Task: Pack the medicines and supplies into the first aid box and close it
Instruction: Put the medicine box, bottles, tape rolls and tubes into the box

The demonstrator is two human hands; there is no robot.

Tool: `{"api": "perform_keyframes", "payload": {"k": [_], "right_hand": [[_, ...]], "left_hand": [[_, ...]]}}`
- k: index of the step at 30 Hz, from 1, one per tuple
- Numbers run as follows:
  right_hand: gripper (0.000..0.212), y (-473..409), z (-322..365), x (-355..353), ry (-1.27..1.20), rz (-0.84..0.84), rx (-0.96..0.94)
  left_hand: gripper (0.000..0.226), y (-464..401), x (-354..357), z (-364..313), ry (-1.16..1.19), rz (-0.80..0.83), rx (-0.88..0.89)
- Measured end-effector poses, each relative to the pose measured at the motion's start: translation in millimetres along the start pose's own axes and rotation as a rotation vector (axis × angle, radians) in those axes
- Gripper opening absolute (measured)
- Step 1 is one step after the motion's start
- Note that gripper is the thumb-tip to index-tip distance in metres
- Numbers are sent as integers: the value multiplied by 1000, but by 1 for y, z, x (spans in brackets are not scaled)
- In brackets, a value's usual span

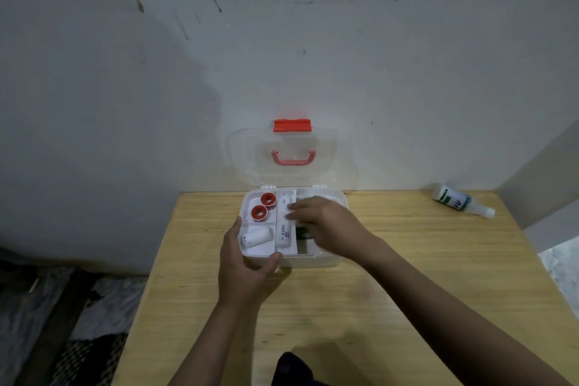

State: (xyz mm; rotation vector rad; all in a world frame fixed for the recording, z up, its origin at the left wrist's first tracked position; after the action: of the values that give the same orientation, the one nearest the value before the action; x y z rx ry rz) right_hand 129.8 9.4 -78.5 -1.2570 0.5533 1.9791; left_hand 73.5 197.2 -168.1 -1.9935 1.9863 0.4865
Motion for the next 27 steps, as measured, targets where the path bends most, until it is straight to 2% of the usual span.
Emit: {"api": "perform_keyframes", "payload": {"k": [4, 7, 9, 12, 14, 17, 19, 21, 24, 27], "right_hand": [[17, 43, -41, -15, -182, -464, 236], [16, 82, -90, -9, -373, -733, 612], [22, 104, -128, -3, -456, -798, 866], [35, 131, -173, -6, -218, -698, 1169], [46, 141, -195, -9, -100, -547, 1300], [63, 147, -223, -12, -61, -289, 1423], [70, 147, -235, -16, -7, -138, 1457], [61, 147, -241, -18, 82, -75, 1468], [42, 148, -243, -15, 152, -106, 1399], [40, 155, -239, -8, 181, -138, 1328]], "left_hand": [[100, -1, 1, 3, 2, -4, -11], [99, -1, 2, 2, -1, -9, -5], [99, -2, 2, 3, 6, -4, -2], [101, -2, 2, 4, -2, 1, -9], [101, -2, 1, 6, 1, -2, -17], [101, -2, 1, 6, 6, -2, -26], [101, -2, 2, 6, 12, -5, -30], [101, -1, 2, 5, 14, -15, -30], [101, -2, 3, 6, 22, -20, -25], [101, -1, 4, 4, 32, -22, -17]]}}
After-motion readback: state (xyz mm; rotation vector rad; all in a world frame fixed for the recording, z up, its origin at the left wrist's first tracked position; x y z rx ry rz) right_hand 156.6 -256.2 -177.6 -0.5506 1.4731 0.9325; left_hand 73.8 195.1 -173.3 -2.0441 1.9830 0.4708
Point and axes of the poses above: each hand's wrist, its own y-axis away from the middle knuckle, its own x-axis out of the palm, z = x × y, the point moved 3 cm from there along -y, towards the middle knuckle, and after that the axes turned 14 degrees about z, right-handed, at the moved point
